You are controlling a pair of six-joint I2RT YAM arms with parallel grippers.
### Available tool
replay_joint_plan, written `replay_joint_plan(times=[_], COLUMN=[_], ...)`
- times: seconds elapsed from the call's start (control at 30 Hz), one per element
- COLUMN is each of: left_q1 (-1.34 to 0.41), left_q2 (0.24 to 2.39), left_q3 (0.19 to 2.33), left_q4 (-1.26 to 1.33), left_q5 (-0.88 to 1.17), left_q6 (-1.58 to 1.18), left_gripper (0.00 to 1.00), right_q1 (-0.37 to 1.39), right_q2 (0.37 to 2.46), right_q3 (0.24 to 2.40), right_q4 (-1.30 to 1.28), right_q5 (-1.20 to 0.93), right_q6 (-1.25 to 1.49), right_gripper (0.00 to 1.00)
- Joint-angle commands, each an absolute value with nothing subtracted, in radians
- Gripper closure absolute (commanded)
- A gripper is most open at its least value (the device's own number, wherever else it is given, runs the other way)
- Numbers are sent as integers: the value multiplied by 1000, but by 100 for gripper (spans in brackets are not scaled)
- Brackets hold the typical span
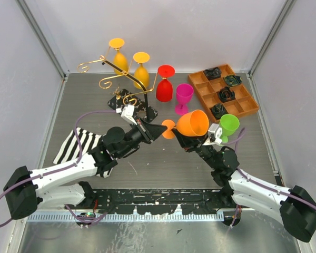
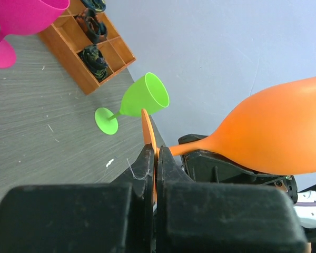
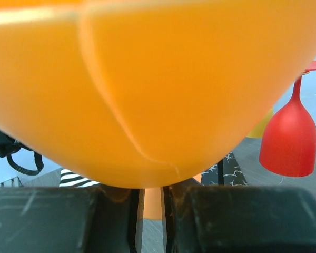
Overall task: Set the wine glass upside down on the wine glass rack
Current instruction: Turn the wine glass upside down at the wine rack.
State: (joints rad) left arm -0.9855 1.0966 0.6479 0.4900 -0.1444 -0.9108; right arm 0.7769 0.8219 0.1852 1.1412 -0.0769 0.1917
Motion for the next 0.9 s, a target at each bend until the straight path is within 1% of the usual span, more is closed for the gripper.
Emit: replay_joint_plan(times=[0.0, 0.13, 0.17, 0.27, 0.4, 0.47, 0.73, 0.77, 0.87], left_q1=[-993, -994, -994, -993, -994, -994, -994, -993, -994], left_q2=[1058, 982, 962, 905, 796, 739, 524, 509, 503], left_q3=[695, 699, 705, 716, 719, 731, 794, 810, 878], left_q4=[426, 314, 272, 150, 8, -66, -338, -380, -559], left_q5=[-189, -242, -260, -304, -377, -415, -560, -582, -653], left_q6=[-881, -832, -820, -769, -661, -601, -406, -394, -373], left_gripper=[100, 100, 100, 100, 100, 100, 100, 100, 100], right_q1=[781, 781, 781, 782, 782, 782, 781, 782, 781], right_q2=[779, 749, 743, 725, 704, 694, 574, 563, 583], right_q3=[222, 218, 221, 243, 271, 273, 286, 297, 378], right_q4=[1107, 1029, 1007, 920, 776, 720, 395, 341, 132], right_q5=[-109, -147, -158, -206, -296, -292, -121, -88, -5], right_q6=[231, 256, 265, 271, 284, 310, 412, 435, 484], right_gripper=[89, 61, 58, 52, 50, 50, 50, 50, 53])
